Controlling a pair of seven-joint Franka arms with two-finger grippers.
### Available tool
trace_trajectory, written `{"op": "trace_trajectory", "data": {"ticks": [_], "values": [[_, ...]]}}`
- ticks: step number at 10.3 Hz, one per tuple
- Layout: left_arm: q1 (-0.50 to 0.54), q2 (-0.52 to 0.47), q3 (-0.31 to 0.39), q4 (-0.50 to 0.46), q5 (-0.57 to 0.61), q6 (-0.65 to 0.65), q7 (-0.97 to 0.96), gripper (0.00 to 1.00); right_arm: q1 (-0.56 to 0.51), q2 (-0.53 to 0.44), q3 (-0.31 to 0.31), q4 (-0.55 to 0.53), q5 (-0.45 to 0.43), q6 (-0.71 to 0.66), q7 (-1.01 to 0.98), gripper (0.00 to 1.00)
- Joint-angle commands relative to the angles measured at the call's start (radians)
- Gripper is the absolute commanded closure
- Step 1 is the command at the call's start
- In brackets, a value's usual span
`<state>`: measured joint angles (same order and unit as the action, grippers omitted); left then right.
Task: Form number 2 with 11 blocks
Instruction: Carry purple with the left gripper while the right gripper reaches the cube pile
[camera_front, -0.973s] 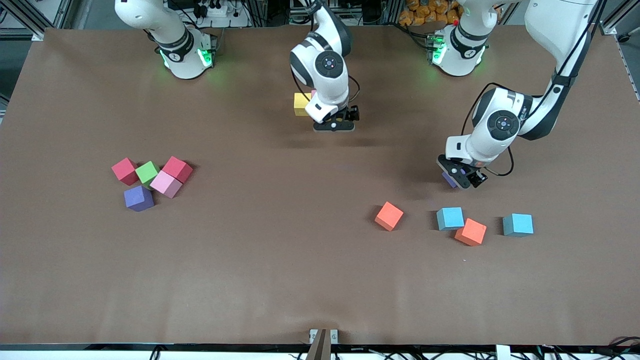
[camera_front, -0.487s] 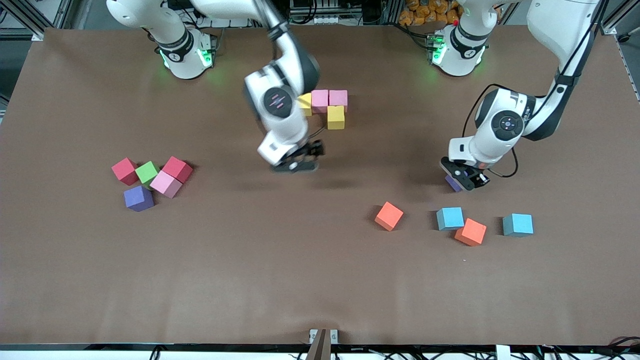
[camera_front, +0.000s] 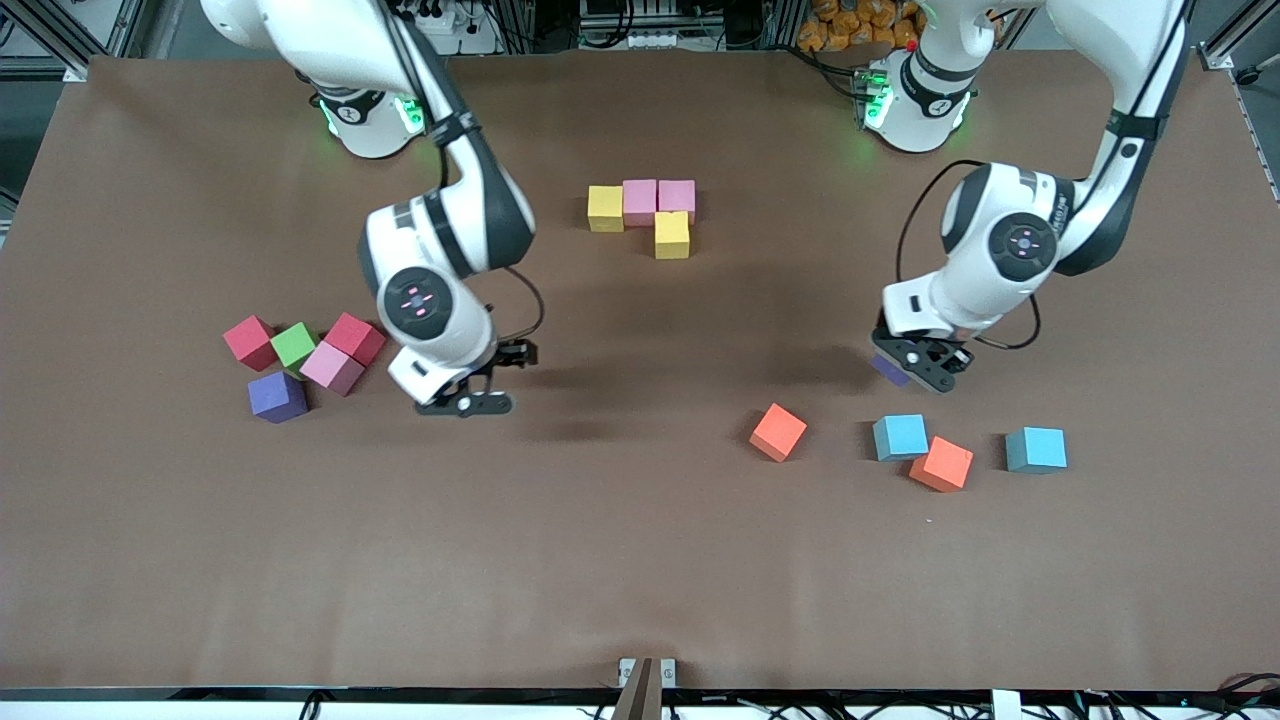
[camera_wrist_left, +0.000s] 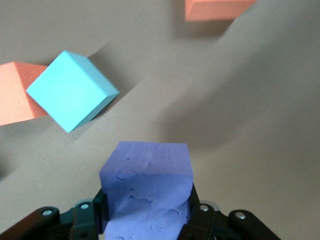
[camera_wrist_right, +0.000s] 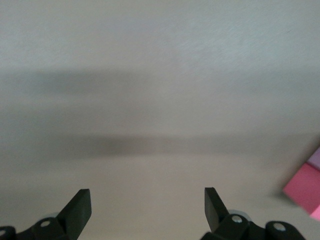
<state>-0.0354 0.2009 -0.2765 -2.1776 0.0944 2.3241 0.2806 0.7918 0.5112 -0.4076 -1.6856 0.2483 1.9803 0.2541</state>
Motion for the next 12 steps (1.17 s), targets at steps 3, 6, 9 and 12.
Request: {"op": "trace_trajectory", "data": {"ticks": [3,6,9,12], "values": [[-0.173,0.000,0.000,0.082,-0.022,-0.097,-0.367,0.94,-0.124,-0.013,-0.005,0.003,-0.024,-0.011,-0.252,0.00],[-0.306,0.021,0.002,0.107,-0.044,-0.097,-0.591,0.94,-0.309,-0.007,0.025,0.003,-0.023,-0.005,-0.437,0.00],[-0.406,0.031,0.003,0.105,-0.045,-0.097,-0.794,0.93,-0.527,-0.005,0.119,-0.014,-0.023,-0.015,-0.576,0.00],[-0.487,0.055,0.003,0.093,-0.108,-0.097,-1.083,0.93,-0.644,0.010,0.133,-0.048,-0.024,0.004,-0.729,0.00]]}}
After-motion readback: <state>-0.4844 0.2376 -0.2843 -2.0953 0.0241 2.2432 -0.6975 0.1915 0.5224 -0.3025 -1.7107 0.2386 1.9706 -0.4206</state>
